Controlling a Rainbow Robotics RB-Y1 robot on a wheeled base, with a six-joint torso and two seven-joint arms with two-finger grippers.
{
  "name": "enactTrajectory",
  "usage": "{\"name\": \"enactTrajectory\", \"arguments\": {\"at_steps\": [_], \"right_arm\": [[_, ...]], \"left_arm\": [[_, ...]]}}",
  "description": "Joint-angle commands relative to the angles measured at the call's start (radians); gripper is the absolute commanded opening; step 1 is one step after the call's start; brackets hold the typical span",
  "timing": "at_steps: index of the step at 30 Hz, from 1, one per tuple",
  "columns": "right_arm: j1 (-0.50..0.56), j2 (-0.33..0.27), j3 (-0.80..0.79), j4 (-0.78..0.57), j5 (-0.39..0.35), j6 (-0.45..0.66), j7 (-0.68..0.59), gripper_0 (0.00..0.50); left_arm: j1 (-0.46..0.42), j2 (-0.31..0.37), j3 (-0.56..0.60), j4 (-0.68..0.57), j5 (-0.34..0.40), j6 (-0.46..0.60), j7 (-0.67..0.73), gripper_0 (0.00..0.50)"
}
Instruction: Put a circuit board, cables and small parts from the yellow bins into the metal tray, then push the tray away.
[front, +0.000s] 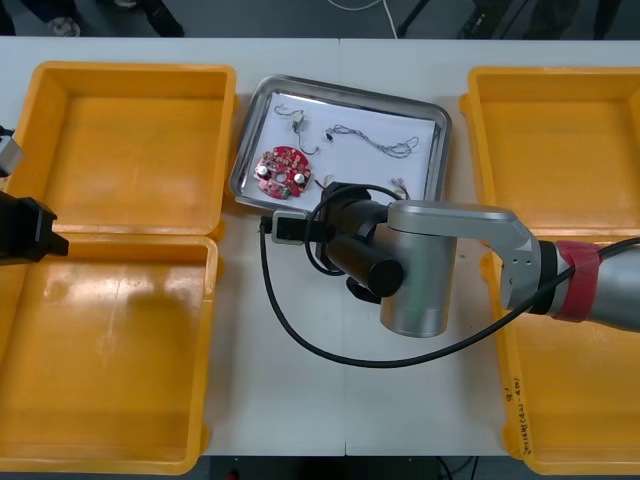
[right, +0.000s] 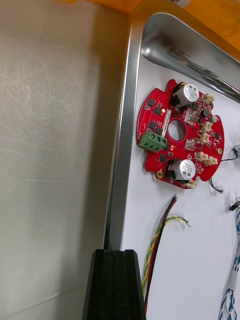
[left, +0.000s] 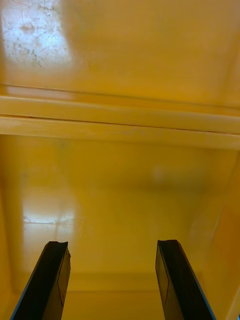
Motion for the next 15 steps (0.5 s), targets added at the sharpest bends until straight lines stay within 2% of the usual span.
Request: {"name": "enactTrajectory", "arguments": {"at_steps": [1,10,13,15], "right_arm": [[-0.046,-0.028,-0.008,-0.004,-0.021,-0.008,0.017,0.0],[-0.048,-0.028,-0.008,-0.012,-0.034,0.014,0.015,0.0],[-0.048,-0.022,-0.028,-0.046,-0.104,0.084,0.019,0.0],[-0.048,-0.019,-0.051,-0.081,-0.126,0.136,0.023,0.0]], "left_arm": [[0.013,0.045,0.031,-0.032,0.008,0.006,-0.094,0.5],[0.013,0.045,0.031,-0.032,0.008,0.006,-0.094,0.5],[0.013,0.045,0.031,-0.032,0.008,0.006,-0.094,0.5],[0.013,0.045,0.031,-0.032,0.008,0.006,-0.094,0.5]]}}
